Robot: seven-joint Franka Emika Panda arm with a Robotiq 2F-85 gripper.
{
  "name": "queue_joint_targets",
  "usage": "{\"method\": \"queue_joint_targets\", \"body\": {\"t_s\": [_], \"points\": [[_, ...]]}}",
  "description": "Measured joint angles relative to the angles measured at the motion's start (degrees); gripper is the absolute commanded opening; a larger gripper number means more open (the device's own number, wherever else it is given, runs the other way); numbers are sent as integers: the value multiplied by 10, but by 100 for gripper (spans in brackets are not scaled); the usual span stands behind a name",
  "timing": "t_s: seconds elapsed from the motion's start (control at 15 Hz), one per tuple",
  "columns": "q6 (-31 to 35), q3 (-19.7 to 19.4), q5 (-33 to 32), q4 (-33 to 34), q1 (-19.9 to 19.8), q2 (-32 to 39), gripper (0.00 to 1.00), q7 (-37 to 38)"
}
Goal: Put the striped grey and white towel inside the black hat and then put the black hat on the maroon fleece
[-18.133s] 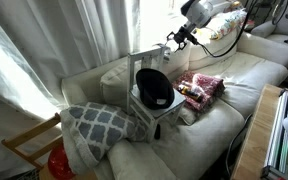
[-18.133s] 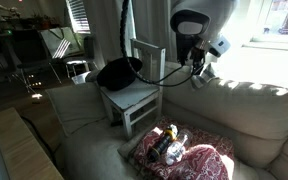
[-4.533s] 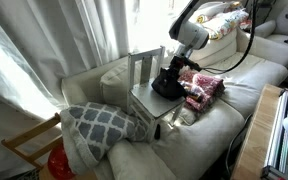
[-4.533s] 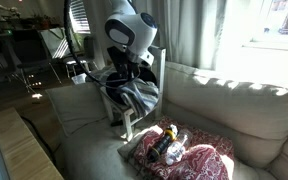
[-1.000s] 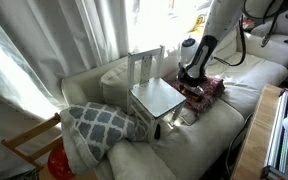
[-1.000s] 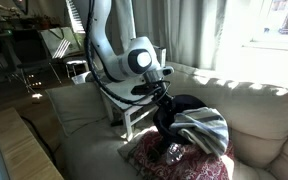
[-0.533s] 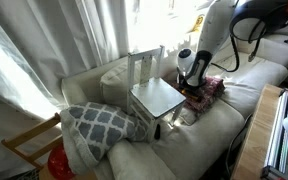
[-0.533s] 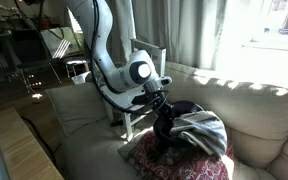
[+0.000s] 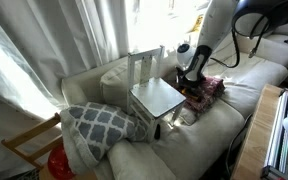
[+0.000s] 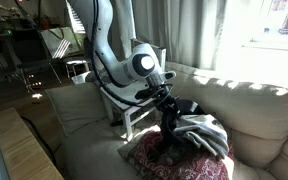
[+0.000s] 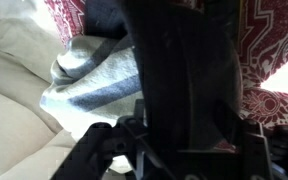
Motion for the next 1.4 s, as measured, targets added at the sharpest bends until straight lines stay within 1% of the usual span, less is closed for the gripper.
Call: {"method": "queue_joint_targets", "body": {"t_s": [0.27, 0.47, 0.67, 0.8, 1.0, 1.33, 1.4], "points": [[-61, 3, -17, -12, -2, -36, 100, -22], [-90, 5, -35, -27, -3, -64, 100, -26], [-101, 5, -52, -48, -11, -103, 100, -30], [-101, 5, -62, -68, -25, -139, 100, -41], [-100, 18, -67, -104, -69, -212, 100, -88], [-99, 53, -67, -176, -171, -357, 100, -168], [-99, 66, -60, -191, -195, -387, 100, -185]]}}
